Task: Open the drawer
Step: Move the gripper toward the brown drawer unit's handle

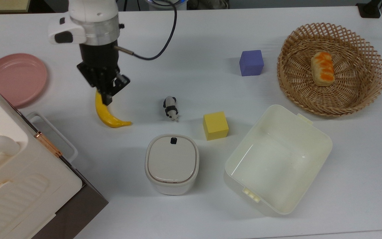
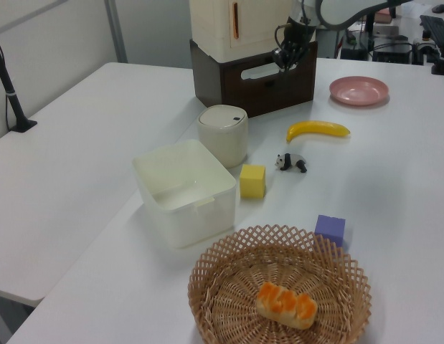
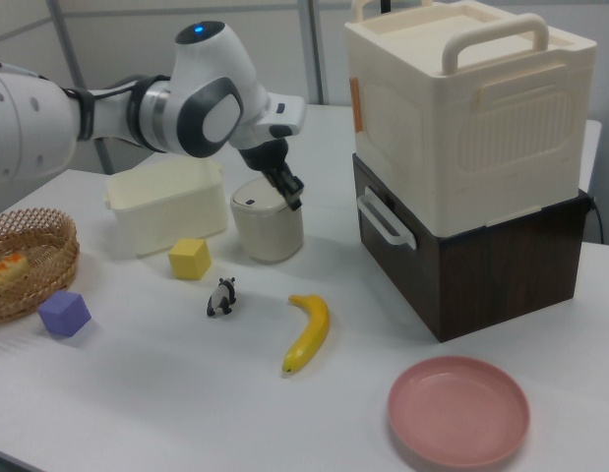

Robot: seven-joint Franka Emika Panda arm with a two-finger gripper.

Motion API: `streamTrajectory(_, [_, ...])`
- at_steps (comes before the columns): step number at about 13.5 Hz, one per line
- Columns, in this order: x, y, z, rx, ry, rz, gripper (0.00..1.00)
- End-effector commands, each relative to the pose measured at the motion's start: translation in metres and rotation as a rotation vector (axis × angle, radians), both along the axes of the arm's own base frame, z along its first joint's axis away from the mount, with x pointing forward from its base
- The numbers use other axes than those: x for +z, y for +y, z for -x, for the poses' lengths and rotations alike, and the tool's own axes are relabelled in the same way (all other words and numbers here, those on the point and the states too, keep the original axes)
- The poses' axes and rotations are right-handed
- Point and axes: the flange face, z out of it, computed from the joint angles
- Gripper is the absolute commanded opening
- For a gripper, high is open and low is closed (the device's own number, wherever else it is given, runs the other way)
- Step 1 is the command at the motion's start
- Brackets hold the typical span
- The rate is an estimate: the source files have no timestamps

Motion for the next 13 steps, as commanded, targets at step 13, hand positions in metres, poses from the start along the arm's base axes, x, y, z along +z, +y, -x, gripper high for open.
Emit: streamTrajectory(13, [-0.048,-0.088,-0.048,-0.029,-0.178,0.253,0.05])
